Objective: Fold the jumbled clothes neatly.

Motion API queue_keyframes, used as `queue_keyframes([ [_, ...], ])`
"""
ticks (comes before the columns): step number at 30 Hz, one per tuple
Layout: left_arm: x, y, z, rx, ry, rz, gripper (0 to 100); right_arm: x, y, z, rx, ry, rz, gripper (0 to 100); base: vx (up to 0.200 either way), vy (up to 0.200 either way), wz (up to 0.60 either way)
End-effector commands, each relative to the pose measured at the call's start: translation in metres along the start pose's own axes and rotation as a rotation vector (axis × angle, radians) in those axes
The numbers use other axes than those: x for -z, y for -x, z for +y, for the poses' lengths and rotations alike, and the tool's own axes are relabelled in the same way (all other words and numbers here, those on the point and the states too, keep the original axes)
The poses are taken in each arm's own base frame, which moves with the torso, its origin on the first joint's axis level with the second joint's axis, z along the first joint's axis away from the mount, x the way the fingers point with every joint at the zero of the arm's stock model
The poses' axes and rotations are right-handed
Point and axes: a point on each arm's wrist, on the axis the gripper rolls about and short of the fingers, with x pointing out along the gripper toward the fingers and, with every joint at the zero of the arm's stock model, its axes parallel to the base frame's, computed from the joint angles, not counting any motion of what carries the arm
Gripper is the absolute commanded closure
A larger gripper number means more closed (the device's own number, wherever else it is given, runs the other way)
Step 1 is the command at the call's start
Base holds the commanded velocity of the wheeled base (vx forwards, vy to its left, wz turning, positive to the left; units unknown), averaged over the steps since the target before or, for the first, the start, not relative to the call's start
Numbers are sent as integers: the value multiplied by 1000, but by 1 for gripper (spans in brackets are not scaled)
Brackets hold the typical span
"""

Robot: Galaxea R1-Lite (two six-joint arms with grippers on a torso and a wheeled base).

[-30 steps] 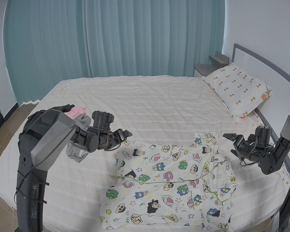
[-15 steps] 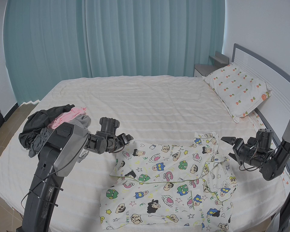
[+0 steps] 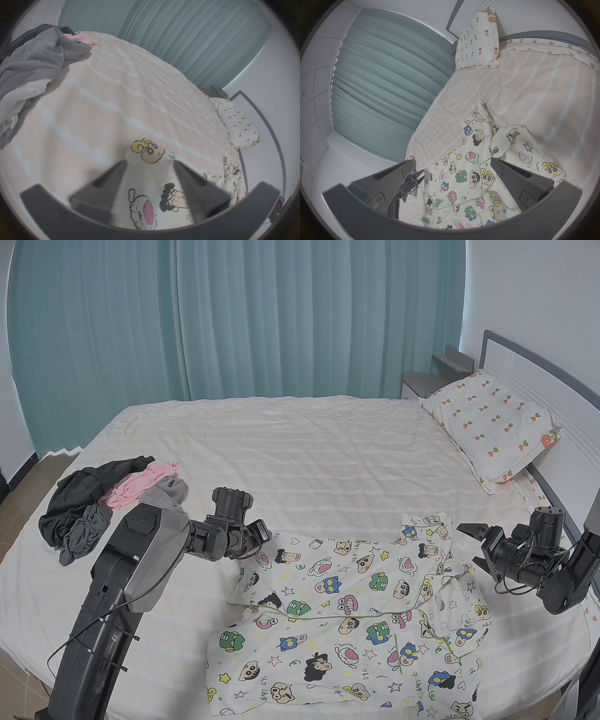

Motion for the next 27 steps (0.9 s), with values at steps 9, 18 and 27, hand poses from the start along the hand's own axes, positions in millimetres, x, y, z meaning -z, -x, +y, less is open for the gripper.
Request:
queue_keyframes([
  [9,7,-9,17,-91,36,7,100,1,-1,-2,4,-4,6,0,0,0,0],
  [18,-12,5,17,-104,166,-27,100,3,-2,-1,3,-2,13,0,0,0,0],
  [27,-41,30,7,-75,197,-75,100,6,-1,-1,6,-2,22,0,0,0,0],
])
